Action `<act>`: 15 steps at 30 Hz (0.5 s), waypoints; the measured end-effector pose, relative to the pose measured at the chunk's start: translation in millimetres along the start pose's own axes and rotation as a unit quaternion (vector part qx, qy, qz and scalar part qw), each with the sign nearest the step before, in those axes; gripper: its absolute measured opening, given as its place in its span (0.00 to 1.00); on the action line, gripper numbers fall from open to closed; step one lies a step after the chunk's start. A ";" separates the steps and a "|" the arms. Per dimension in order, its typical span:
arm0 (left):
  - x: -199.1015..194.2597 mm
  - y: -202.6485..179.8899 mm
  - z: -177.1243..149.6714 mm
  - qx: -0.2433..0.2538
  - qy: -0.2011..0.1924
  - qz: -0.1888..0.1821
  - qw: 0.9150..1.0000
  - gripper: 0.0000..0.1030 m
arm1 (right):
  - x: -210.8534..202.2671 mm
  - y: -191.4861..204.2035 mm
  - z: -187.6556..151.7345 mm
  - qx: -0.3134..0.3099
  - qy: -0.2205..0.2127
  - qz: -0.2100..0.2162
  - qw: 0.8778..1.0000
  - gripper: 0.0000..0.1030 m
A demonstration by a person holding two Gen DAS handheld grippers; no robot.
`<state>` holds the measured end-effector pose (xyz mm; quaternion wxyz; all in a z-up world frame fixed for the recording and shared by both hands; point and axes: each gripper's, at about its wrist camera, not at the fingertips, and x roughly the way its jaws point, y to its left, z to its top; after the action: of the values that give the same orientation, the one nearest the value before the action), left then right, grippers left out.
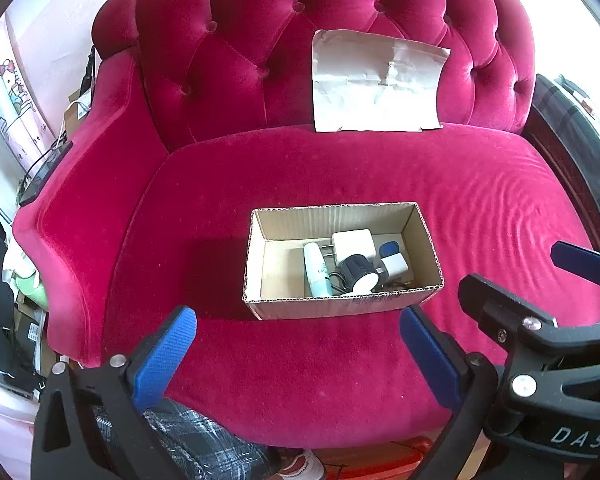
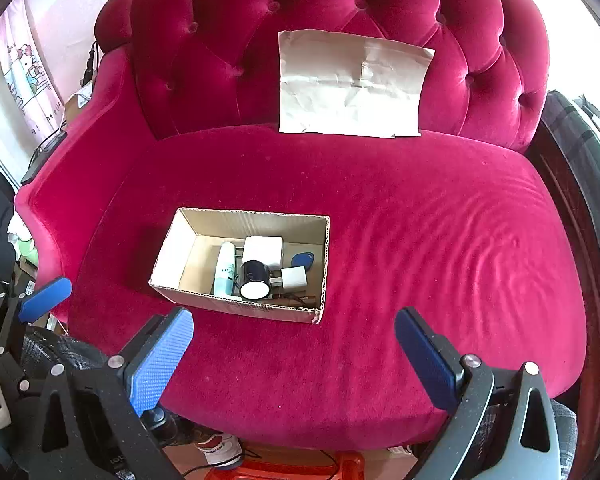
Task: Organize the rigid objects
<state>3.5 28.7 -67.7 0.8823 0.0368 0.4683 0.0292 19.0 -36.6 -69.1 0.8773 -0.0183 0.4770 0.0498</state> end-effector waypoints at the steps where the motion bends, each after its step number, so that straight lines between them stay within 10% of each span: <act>1: -0.4 0.4 0.1 -0.001 0.000 0.000 1.000 1.00 | -0.1 0.1 0.1 0.000 0.001 0.000 1.000 1.00; 15: -4.0 3.7 0.9 -0.003 -0.003 0.001 1.000 1.00 | -3.0 5.6 -0.1 0.003 -0.004 -0.003 1.000 1.00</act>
<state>1.9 32.1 -63.5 0.8836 0.0347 0.4659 0.0316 16.7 -31.2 -66.5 0.8792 -0.0173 0.4740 0.0458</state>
